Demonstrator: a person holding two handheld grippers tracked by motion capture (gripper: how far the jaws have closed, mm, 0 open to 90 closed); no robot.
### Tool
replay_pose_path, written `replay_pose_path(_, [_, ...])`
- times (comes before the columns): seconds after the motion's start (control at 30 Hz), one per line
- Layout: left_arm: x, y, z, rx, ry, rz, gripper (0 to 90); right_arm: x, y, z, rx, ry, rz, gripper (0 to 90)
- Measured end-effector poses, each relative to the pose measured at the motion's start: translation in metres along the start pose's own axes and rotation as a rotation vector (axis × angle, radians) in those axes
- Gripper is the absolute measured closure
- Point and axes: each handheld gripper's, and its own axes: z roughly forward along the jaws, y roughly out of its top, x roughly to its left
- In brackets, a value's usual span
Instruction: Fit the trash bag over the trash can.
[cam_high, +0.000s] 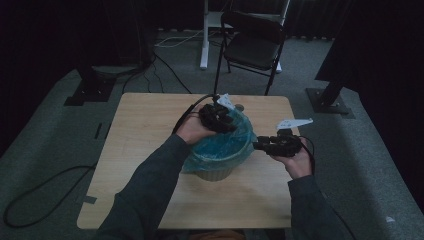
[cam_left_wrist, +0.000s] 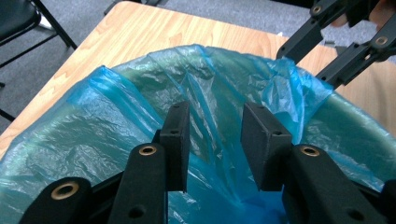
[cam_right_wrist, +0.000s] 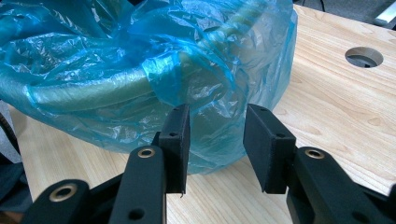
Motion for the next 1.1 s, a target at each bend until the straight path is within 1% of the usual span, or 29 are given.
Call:
replay_pose_path(0.1, [0.001, -0.001, 0.004, 0.033, 0.012, 0.003, 62.8, 0.0, 0.0, 0.0, -0.001, 0.0, 0.0, 60.8])
replay_pose_path(0.2, [0.003, -0.001, 0.009, 0.068, 0.027, -0.008, 62.7, 0.0, 0.0, 0.0, 0.0, 0.001, 0.0, 60.6])
replay_pose_path(0.43, [0.006, -0.003, 0.015, 0.119, 0.059, -0.026, 62.7, -0.001, -0.001, -0.001, 0.0, 0.001, 0.004, 60.4])
replay_pose_path(0.63, [0.006, -0.003, 0.021, 0.166, 0.077, -0.011, 62.6, 0.0, -0.001, -0.001, 0.0, 0.003, 0.001, 60.3])
replay_pose_path(0.83, [0.006, -0.004, 0.022, 0.17, 0.084, -0.007, 62.4, 0.001, 0.0, 0.002, 0.003, 0.012, -0.008, 59.4])
replay_pose_path(0.97, [0.006, -0.004, 0.023, 0.175, 0.085, -0.003, 62.2, -0.001, 0.003, 0.006, 0.008, 0.012, -0.003, 59.7])
replay_pose_path(1.03, [0.006, -0.004, 0.024, 0.178, 0.086, -0.002, 62.1, -0.001, 0.005, 0.009, 0.008, 0.013, -0.003, 71.4])
replay_pose_path(1.1, [0.006, -0.004, 0.024, 0.185, 0.089, 0.0, 62.1, 0.0, 0.006, 0.01, 0.006, 0.024, -0.009, 82.6])
